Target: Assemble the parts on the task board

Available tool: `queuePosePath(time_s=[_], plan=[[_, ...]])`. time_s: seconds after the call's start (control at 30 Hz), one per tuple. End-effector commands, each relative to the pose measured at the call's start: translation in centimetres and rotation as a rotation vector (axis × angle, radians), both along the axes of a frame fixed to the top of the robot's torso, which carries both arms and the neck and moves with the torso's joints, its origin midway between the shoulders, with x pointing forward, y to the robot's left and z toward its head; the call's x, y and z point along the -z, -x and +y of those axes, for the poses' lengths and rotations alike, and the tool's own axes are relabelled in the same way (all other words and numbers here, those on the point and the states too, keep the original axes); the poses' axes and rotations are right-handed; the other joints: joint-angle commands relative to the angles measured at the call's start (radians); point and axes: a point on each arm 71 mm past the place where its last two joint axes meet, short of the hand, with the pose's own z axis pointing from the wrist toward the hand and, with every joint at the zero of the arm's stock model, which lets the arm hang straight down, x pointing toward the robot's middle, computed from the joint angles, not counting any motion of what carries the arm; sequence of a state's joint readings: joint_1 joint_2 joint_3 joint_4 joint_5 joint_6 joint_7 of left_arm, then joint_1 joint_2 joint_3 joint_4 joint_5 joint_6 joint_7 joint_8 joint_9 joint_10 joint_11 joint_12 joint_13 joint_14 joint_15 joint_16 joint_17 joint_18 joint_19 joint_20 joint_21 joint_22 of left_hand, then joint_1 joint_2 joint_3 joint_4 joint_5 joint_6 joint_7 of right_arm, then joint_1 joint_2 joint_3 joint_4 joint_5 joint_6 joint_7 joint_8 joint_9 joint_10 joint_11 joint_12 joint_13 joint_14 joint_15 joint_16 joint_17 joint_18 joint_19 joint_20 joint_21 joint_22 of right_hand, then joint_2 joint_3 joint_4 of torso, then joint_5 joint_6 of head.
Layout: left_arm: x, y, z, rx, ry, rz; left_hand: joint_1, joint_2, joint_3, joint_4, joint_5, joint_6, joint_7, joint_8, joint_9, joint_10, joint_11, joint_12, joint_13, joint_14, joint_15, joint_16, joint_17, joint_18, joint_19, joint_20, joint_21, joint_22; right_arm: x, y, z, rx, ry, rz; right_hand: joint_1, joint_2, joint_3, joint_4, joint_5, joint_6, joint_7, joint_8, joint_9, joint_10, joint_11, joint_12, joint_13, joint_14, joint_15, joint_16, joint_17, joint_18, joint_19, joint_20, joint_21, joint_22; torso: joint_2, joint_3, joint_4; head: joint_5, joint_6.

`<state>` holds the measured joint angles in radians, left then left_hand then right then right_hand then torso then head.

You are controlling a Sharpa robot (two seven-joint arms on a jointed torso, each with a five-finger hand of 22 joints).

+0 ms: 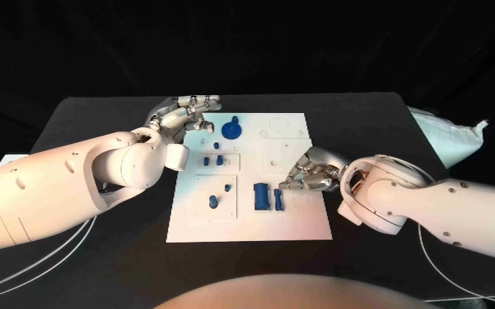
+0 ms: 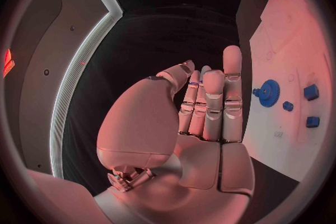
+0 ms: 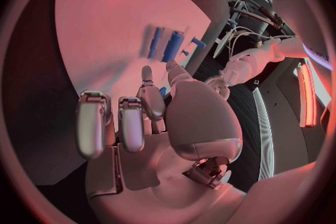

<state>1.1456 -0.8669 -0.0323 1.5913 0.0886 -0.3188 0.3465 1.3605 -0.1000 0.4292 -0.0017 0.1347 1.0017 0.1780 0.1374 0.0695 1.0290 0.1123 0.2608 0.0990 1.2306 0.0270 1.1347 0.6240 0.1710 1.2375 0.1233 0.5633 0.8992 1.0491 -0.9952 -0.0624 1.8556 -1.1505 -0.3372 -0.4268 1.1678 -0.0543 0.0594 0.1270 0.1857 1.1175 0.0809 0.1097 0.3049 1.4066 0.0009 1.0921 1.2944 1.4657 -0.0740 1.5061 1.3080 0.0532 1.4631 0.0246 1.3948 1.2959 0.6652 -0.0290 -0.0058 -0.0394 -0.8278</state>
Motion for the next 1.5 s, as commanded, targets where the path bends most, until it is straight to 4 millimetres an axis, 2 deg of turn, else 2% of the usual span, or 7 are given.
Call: queuePosePath(time_s=[0.03, 0.27, 0.73, 0.87, 0.9, 1.4, 1.5], plan=[[0.5, 0.0, -0.1, 0.004, 0.023, 0.003, -0.016, -0.006, -0.016, 0.005, 0.004, -0.009, 0.000, 0.007, -0.001, -0.008, 0.000, 0.014, -0.001, -0.056, 0.004, -0.047, -0.076, 0.010, -0.026, 0.002, -0.020, -0.008, -1.4, -1.6, -0.4, 0.037, -0.304, 0.007, 0.030, 0.016, -0.009, -0.009, 0.009, -0.030, 0.015, -0.017, -0.006, -0.054, 0.012, -0.118, -0.065, 0.065, 0.014, -0.044, 0.092, 0.023, -0.031, 0.016, -0.052, -0.068, -0.019, -0.0095, -0.0005, -0.008, 0.011], [1.9, -0.8, 0.5, -0.048, 0.041, 0.025, -0.040, -0.011, -0.086, 0.028, -0.004, -0.020, 0.004, 0.022, -0.002, -0.025, 0.010, 0.043, -0.007, -0.221, 0.024, -0.271, -0.229, 0.011, -0.186, 0.025, -0.170, -0.100, -3.2, -6.0, -3.1, 0.173, -0.617, -0.001, 0.120, 0.044, -0.002, -0.054, 0.011, -0.086, 0.040, -0.041, -0.018, -0.244, 0.032, -0.540, -0.342, -0.041, 0.030, -0.330, -0.253, 0.091, -0.189, 0.033, -0.337, -0.417, -0.059, -0.0247, -0.0069, -0.009, 0.053], [3.3, -2.7, 2.4, -0.164, -0.003, -0.028, 0.005, 0.017, -0.135, 0.028, -0.005, -0.034, 0.006, -0.032, -0.005, -0.048, 0.060, -0.077, -0.037, -0.330, 0.126, -0.864, -0.506, 0.012, -0.464, 0.147, -0.501, -0.421, -3.8, -12.2, -4.6, 0.243, -0.898, -0.057, 0.215, 0.051, 0.123, -0.112, -0.045, -0.164, 0.106, -0.047, -0.150, -0.340, 0.144, -1.024, -1.068, -0.401, 0.184, -1.353, -1.079, 0.137, -0.460, 0.191, -1.181, -1.091, -0.107, -0.0063, -0.0116, 0.008, 0.151], [3.2, -3.0, 2.7, -0.186, -0.023, -0.043, 0.010, 0.023, -0.151, 0.024, -0.004, -0.031, 0.002, -0.051, -0.005, -0.053, 0.069, -0.110, -0.037, -0.323, 0.134, -0.920, -0.530, 0.014, -0.486, 0.154, -0.499, -0.469, -3.8, -12.9, -4.5, 0.238, -0.908, -0.077, 0.215, 0.056, 0.143, -0.126, -0.043, -0.145, 0.106, -0.046, -0.166, -0.320, 0.136, -1.024, -1.126, -0.327, 0.169, -1.367, -1.116, 0.133, -0.391, 0.172, -1.194, -1.114, -0.113, 0.0008, -0.0106, 0.013, 0.165], [3.6, -2.8, 2.6, -0.155, -0.016, 0.003, -0.408, 0.100, -0.231, 0.002, -0.040, -0.324, -0.047, -0.137, -0.070, -0.346, 0.009, -0.151, -0.099, -0.598, 0.084, -0.978, -0.624, -0.051, -0.709, 0.071, -0.563, -0.592, -3.4, -12.7, -4.8, 0.281, -0.815, -0.065, -0.200, 0.054, 0.077, -0.127, -0.086, -0.442, 0.049, -0.110, -0.205, -0.652, 0.095, -1.092, -1.168, -0.680, 0.074, -1.406, -1.168, 0.073, -0.723, 0.116, -1.251, -1.165, -0.102, -0.0074, -0.0098, 0.008, 0.152], [3.0, -0.8, 0.3, -0.265, -0.131, -0.084, -0.835, 0.100, -0.322, 0.002, -0.135, -0.630, -0.178, -0.137, -0.070, -0.655, -0.112, -0.261, -0.099, -0.883, -0.027, -1.052, -0.624, -0.084, -0.949, -0.017, -0.563, -0.733, -2.4, -9.9, -1.6, 0.415, -0.918, -0.174, -0.635, 0.054, 0.019, -0.127, -0.186, -0.745, -0.009, -0.110, -0.305, -0.989, -0.001, -1.092, -1.294, -1.029, 0.074, -1.506, -1.234, 0.033, -1.052, 0.052, -1.317, -1.226, -0.121, 0.0288, 0.0057, 0.039, 0.227], [2.7, -0.1, -0.3, -0.297, -0.163, -0.114, -0.902, 0.100, -0.336, 0.002, -0.135, -0.678, -0.178, -0.137, -0.070, -0.703, -0.112, -0.261, -0.099, -0.927, -0.027, -1.062, -0.624, -0.095, -0.986, -0.031, -0.563, -0.755, -2.1, -8.9, -0.7, 0.462, -0.936, -0.204, -0.704, 0.054, -0.059, -0.127, -0.186, -0.793, -0.081, -0.110, -0.305, -1.044, -0.001, -1.092, -1.294, -1.086, 0.074, -1.506, -1.308, 0.022, -1.106, -0.025, -1.395, -1.296, -0.121, 0.0290, 0.0058, 0.039, 0.228]])
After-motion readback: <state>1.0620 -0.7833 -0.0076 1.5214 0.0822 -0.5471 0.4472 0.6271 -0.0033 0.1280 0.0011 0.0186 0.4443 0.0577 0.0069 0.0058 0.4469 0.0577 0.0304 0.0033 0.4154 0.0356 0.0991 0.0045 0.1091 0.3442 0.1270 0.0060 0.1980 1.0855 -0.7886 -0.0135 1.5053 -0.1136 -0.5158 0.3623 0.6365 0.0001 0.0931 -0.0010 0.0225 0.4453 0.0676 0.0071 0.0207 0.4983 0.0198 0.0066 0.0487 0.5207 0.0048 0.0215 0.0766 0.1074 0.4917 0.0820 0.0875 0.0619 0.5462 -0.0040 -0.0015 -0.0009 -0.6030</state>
